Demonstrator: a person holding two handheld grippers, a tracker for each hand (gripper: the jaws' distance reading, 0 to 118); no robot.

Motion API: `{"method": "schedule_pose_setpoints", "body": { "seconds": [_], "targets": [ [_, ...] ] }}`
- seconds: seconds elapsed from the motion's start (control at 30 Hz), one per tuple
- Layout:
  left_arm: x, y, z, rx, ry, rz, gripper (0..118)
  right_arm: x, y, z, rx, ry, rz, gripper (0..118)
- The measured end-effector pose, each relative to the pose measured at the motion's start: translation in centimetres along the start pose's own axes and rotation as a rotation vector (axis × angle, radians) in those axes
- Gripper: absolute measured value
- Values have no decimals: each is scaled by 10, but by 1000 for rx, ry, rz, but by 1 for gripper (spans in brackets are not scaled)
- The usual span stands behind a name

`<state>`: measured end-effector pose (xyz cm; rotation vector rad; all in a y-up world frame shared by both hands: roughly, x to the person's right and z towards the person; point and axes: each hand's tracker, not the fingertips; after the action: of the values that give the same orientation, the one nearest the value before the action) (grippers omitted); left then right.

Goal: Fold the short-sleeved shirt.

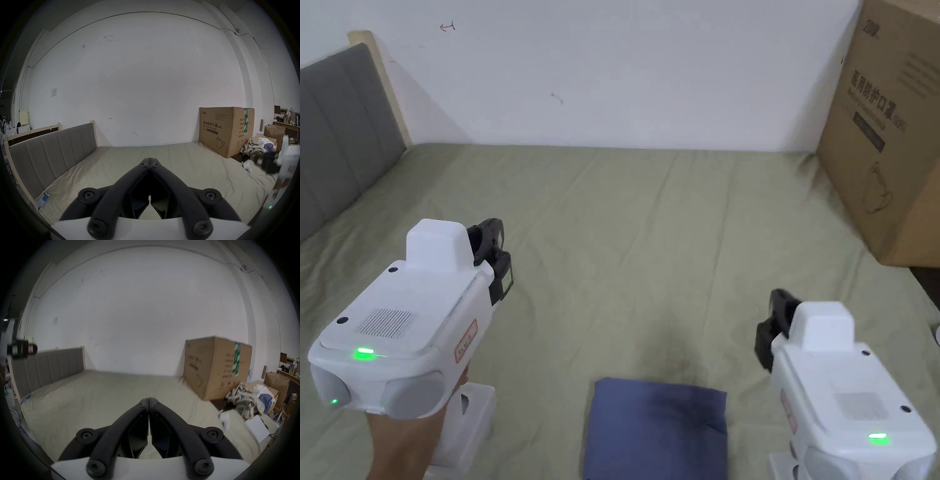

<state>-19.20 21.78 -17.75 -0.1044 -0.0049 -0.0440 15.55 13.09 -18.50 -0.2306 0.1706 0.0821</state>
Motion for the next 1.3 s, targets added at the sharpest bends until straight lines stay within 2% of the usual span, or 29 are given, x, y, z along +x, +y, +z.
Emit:
{"method": "schedule_pose_setpoints", "body": {
  "seconds": [0.17,0.2,0.4,0.5,0.57,0.6,0.67,0.7,0.73,0.8,0.87,0.93,1.1,1.17,1.23,1.3],
  "targets": [
    [-5,-11,-7,-20,2,-40,0,-33,-62,-32,-164,69,26,0],
    [-6,-13,-8,-30,-1,-42,0,-38,-75,-38,-201,90,3,0],
    [-6,-31,-14,-108,-35,-7,0,-69,-137,-69,-403,139,31,0],
    [-5,-46,-21,-184,-79,51,0,-80,-162,-80,-506,136,35,0],
    [-5,-60,-29,-258,-120,120,3,-83,-171,-80,-467,102,26,0],
    [-5,-69,-34,-299,-129,162,7,-81,-170,-80,-454,100,19,0],
    [-2,-82,-38,-372,-148,236,25,-78,-169,-82,-468,100,-6,0],
    [-2,-95,-43,-413,-162,290,40,-76,-169,-80,-470,104,-13,0],
    [-2,-106,-47,-455,-174,341,63,-75,-169,-80,-469,108,-13,0],
    [-3,-136,-62,-593,-211,429,89,-74,-169,-79,-466,114,-14,0],
    [1,-160,-74,-724,-216,485,92,-73,-169,-78,-466,121,-17,0],
    [11,-176,-80,-798,-208,519,105,-71,-168,-78,-468,123,-25,0],
    [25,-222,-100,-912,-306,550,105,-67,-168,-79,-476,133,-38,0],
    [32,-230,-106,-966,-355,544,101,-66,-168,-80,-480,141,-41,0],
    [41,-236,-110,-1012,-398,530,81,-65,-168,-80,-480,146,-44,0],
    [43,-246,-114,-1023,-457,523,69,-64,-168,-80,-481,150,-52,0]
  ]
}}
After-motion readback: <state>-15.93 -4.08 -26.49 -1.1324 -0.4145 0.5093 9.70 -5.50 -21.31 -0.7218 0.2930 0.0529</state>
